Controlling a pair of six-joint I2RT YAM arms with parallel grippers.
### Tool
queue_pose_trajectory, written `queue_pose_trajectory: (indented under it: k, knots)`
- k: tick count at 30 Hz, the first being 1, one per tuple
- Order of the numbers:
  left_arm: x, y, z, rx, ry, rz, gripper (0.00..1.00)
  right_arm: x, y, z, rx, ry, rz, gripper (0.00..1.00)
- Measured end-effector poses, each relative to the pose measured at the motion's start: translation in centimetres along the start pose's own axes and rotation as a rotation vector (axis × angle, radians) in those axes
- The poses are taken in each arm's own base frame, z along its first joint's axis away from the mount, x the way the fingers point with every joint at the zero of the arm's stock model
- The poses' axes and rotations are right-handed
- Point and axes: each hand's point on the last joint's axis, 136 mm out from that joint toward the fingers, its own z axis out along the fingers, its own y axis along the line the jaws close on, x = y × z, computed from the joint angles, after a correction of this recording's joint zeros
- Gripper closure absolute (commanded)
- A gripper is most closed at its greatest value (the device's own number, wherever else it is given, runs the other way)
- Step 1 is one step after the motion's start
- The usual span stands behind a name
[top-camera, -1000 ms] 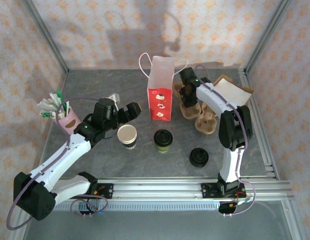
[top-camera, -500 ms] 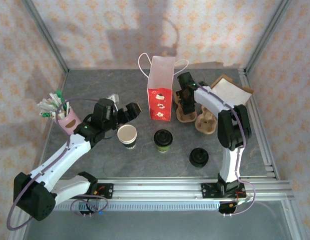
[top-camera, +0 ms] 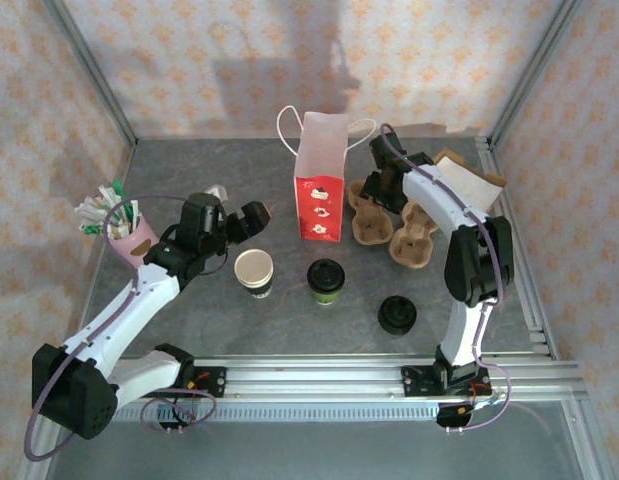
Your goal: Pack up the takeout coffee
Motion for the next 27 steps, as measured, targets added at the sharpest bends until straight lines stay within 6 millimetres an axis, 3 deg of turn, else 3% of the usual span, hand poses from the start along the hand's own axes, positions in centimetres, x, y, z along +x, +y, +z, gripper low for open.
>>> queue_pose_trajectory:
  k: [9,17,27]
  knots:
    - [0.2,1.0,0.9,-0.037,0.014,-0.008,0.03,0.9,-0.4,4.1,0.054,0.135,-0.195,0.46]
    - [0.5,2.9,2.6,-0.098,0.046,-0.030,0.03,1.0,0.0,4.7,0.056,0.172,-0.260,0.49]
    - [0.7,3.0,2.8,-0.103,0.052,-0.030,0.03,1.4,0.9,5.1,0.055,0.191,-0.316,0.50]
